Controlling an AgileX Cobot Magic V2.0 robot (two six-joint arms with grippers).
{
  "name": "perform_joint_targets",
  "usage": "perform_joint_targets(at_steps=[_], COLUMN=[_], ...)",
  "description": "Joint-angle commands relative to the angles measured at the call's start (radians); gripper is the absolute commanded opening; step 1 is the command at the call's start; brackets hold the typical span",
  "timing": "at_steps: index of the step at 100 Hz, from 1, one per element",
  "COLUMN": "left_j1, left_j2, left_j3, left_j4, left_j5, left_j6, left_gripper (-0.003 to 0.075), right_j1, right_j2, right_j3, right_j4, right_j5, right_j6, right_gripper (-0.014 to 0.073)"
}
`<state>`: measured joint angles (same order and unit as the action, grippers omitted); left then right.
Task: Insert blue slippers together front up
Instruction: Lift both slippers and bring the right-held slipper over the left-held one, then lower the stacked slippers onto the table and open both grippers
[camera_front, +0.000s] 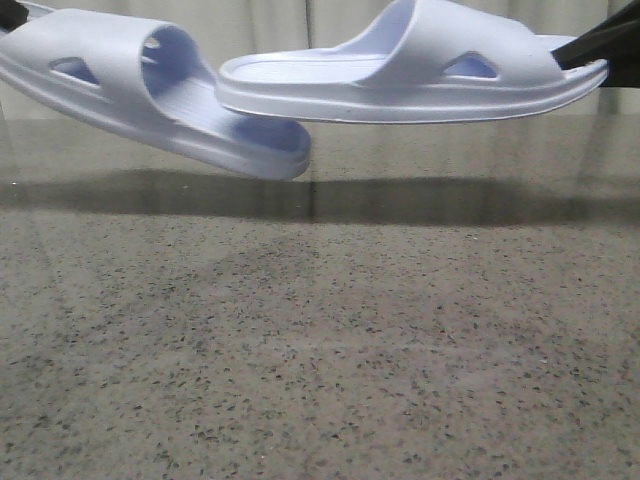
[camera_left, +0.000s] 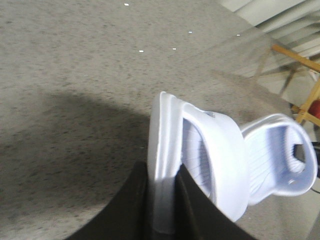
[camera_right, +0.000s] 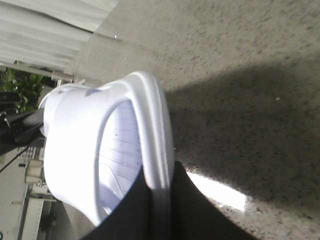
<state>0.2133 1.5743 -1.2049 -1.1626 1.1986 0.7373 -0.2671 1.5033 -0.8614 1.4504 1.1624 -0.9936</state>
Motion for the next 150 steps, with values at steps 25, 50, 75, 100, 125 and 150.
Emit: perform_joint_targets(at_steps=[25,50,75,100,125,150], left_j1=[-0.077,-0.118,-0.122,-0.107,-0.044,-0.026], left_j2=[-0.049,-0.049,-0.049,-0.049,-0.05,-0.05], left_j3=[-0.023,-0.023,-0.023,-0.023,-0.023,-0.023], left_j4=[-0.145,-0.153,-0.133,-0.131,-0.127,-0.086], left_j5=[0.07,0.07,0.07,0.07,0.07,0.031], left_j6=[-0.039,-0.047,-0.052,-0.052,-0.052,-0.052], left_gripper=[0.0015,0.0015,0.0015,0.0015,0.0015,0.0015], right_j1=[0.124,0.265,0.437,0.463,0.363,0.269], right_j2=[0.025,0.165,0.283,0.305,0.303,0.215], right_j3=[-0.03,-0.049,-0.208,-0.285,-0.285,-0.285], right_j4=[0.206,0.311,0.331,0.27,0.238,0.171], right_j5=[-0.026,0.008,-0.017,-0.018,0.145,0.148], right_j6=[-0.071,-0.114,-0.11,-0.084,-0.063,-0.045], right_gripper=[-0.0107,-0.0107,-0.0106,-0.0067,0.0164,0.0175])
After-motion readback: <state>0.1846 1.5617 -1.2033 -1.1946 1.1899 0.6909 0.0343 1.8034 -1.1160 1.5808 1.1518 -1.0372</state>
